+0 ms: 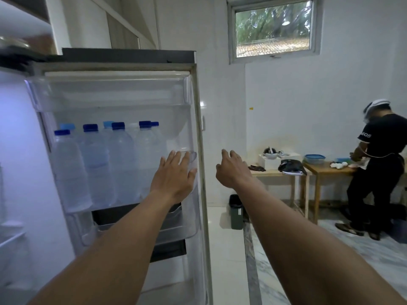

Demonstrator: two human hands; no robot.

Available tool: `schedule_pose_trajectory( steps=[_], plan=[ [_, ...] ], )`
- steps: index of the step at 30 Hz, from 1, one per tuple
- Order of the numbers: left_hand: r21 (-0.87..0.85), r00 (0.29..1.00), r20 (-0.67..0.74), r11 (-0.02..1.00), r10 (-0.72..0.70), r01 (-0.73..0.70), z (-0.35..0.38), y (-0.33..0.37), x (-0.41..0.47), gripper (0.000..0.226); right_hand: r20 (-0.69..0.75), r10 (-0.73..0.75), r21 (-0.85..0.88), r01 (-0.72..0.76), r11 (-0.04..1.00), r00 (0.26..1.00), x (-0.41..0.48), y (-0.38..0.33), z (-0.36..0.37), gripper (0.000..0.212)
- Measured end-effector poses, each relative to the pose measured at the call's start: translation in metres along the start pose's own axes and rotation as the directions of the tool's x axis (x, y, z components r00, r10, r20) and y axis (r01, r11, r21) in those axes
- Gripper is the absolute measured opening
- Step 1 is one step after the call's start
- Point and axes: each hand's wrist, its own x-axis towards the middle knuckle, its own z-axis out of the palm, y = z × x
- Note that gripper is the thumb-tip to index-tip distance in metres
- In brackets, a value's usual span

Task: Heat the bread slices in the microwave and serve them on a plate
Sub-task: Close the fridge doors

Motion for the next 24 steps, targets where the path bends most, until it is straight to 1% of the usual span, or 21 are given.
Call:
schedule_pose_trajectory(
  steps=[2, 5, 7, 10, 13, 16, 19, 21, 24],
  plan=[
    [0.026, 0.999, -0.002, 0.999, -0.033, 0.033, 0.005, 0.002, 0.003, 0.061, 0.007, -0.040, 0.024, 0.040, 0.999, 0.999, 0.010, 0.002, 0.003, 0.052],
    [0.119, 0.997, -0.003, 0.990, -0.072, 0.072, 0.015, 0.004, 0.006, 0.061, 0.022, -0.109, 0.098, 0.107, 0.989, 0.994, 0.035, 0.005, 0.012, 0.049],
    [0.179, 0.996, -0.041, 0.980, -0.084, 0.090, 0.021, 0.007, 0.010, 0.057, 0.052, -0.155, 0.167, 0.144, 0.975, 0.987, 0.055, 0.008, 0.020, 0.050],
    [0.243, 0.986, -0.100, 0.957, -0.137, 0.157, 0.027, 0.013, 0.030, 0.050, 0.098, -0.210, 0.263, 0.178, 0.948, 0.973, 0.089, 0.011, 0.032, 0.052],
    [0.304, 0.976, -0.171, 0.935, -0.136, 0.184, 0.036, 0.022, 0.050, 0.047, 0.132, -0.281, 0.371, 0.216, 0.903, 0.951, 0.120, 0.012, 0.040, 0.056],
    [0.338, 0.968, -0.218, 0.920, -0.127, 0.197, 0.044, 0.023, 0.056, 0.039, 0.146, -0.363, 0.465, 0.260, 0.846, 0.920, 0.142, 0.013, 0.053, 0.053],
    [0.346, 0.953, -0.288, 0.918, -0.091, 0.192, 0.047, 0.021, 0.053, 0.036, 0.168, -0.377, 0.629, 0.195, 0.753, 0.911, 0.151, 0.011, 0.068, 0.063],
    [0.345, 0.948, -0.310, 0.921, -0.071, 0.181, 0.047, 0.020, 0.051, 0.036, 0.200, -0.376, 0.683, 0.147, 0.715, 0.905, 0.151, 0.009, 0.072, 0.066],
    [0.334, 0.942, -0.325, 0.922, -0.082, 0.196, 0.044, 0.024, 0.049, 0.036, 0.209, -0.356, 0.725, 0.100, 0.681, 0.911, 0.151, 0.011, 0.070, 0.067]
  ],
)
